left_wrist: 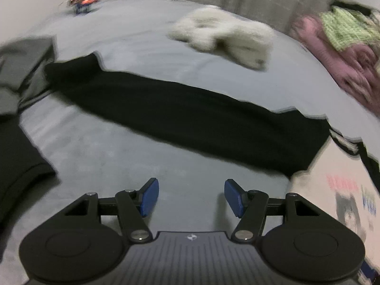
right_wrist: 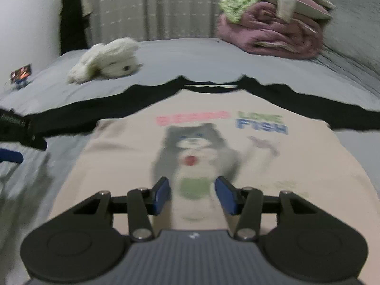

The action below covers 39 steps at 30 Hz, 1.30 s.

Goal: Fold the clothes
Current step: 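Move the left gripper to the black sleeve cuff and close on it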

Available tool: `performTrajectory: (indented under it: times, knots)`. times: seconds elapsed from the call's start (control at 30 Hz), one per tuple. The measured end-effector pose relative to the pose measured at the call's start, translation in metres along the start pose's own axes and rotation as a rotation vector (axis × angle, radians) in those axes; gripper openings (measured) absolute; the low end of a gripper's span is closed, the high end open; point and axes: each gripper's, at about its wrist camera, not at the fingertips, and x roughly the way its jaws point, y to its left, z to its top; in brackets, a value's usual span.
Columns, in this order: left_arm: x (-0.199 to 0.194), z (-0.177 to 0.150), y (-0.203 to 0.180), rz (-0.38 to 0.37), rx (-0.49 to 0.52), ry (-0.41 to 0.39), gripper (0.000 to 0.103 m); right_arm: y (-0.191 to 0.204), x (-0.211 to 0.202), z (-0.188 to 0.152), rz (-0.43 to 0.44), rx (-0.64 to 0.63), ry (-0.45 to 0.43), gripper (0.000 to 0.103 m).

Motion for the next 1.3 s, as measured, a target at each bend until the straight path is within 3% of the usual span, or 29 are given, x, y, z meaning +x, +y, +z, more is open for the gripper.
performTrajectory:
  times: [0.1,0.2,0.37,0.47,0.57,0.63,0.73,0.8,1.0,1.13,1.17,1.23,1.3]
  knots:
    - [-0.007,0.013,0.018,-0.046,-0.075,-0.017,0.060,0.027,0.005,0.003,0.048,-0.062,0.007,0.045]
    - [-0.012,0.027,0.036,-0.029,-0.117,-0.066,0.061,0.054,0.013,0.009,0.090,-0.119,0.011,0.044]
    - [-0.003,0.041,0.087,0.022,-0.268,-0.109,0.060,0.096,0.033,0.024,0.134,-0.195,0.025,0.043]
    - [-0.003,0.047,0.110,0.038,-0.334,-0.149,0.060,0.117,0.038,0.035,0.250,-0.270,0.037,0.045]
    - [-0.007,0.055,0.120,0.053,-0.303,-0.206,0.060,0.128,0.044,0.060,0.301,-0.327,-0.023,0.042]
    - [-0.008,0.060,0.123,0.060,-0.269,-0.247,0.060,0.121,0.059,0.090,0.292,-0.274,-0.045,0.042]
    - [-0.006,0.069,0.136,0.021,-0.296,-0.281,0.060,0.104,0.103,0.129,0.275,-0.171,0.019,0.042]
    - [-0.005,0.075,0.145,0.000,-0.312,-0.294,0.061,0.101,0.130,0.148,0.289,-0.181,0.070,0.042]
    - [-0.010,0.077,0.171,-0.010,-0.393,-0.330,0.061,0.146,0.182,0.171,0.382,-0.427,0.197,0.043]
    - [0.001,0.077,0.172,-0.001,-0.372,-0.310,0.061,0.187,0.190,0.161,0.444,-0.550,0.203,0.045]
    - [0.004,0.077,0.172,-0.007,-0.372,-0.306,0.061,0.194,0.191,0.159,0.443,-0.573,0.189,0.039]
    - [0.011,0.077,0.175,-0.016,-0.396,-0.304,0.061,0.201,0.195,0.160,0.473,-0.559,0.186,0.011]
    - [0.018,0.081,0.182,-0.028,-0.432,-0.309,0.061,0.208,0.193,0.157,0.463,-0.584,0.163,0.008]
